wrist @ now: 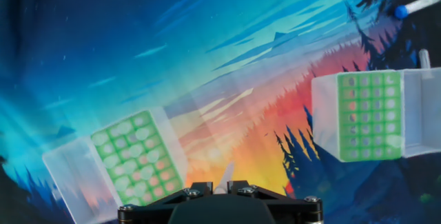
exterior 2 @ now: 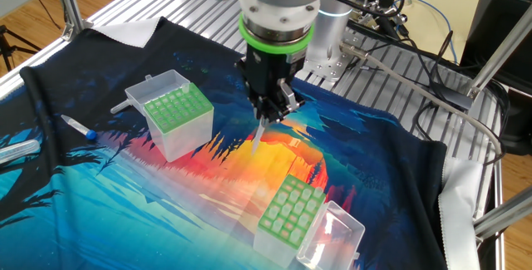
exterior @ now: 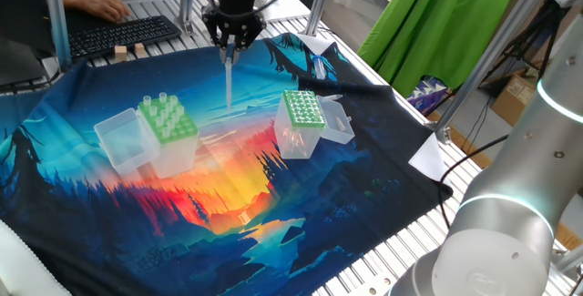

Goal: Transfer all large pipette tips from one holder to another

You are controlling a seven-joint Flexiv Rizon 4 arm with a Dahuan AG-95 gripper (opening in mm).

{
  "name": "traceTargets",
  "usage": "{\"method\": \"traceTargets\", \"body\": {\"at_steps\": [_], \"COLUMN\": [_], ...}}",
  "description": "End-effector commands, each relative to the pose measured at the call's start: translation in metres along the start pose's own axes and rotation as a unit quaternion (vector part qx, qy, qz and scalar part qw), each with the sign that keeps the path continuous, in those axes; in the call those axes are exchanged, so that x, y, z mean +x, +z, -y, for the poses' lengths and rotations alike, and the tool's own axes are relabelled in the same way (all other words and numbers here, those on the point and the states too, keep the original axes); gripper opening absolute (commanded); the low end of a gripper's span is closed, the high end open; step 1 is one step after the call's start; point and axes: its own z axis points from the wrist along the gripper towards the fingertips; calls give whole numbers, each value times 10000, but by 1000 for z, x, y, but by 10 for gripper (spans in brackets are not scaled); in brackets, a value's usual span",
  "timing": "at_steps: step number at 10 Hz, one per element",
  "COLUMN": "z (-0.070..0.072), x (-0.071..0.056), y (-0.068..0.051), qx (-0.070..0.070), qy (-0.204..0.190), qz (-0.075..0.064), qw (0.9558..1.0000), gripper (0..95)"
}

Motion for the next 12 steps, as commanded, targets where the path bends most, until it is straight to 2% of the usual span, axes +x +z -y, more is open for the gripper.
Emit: {"method": "traceTargets", "body": {"at_steps": [1, 3, 7, 12], "z": [24, 48, 95, 128], "x": [8, 10, 16, 7], "y": [-9, -15, -24, -26], "qx": [14, -17, -103, -162], "qy": [-400, -590, -946, -1332], "qz": [83, 77, 154, 154], "qw": [9992, 9982, 9953, 9908], "gripper": [0, 0, 0, 0]}}
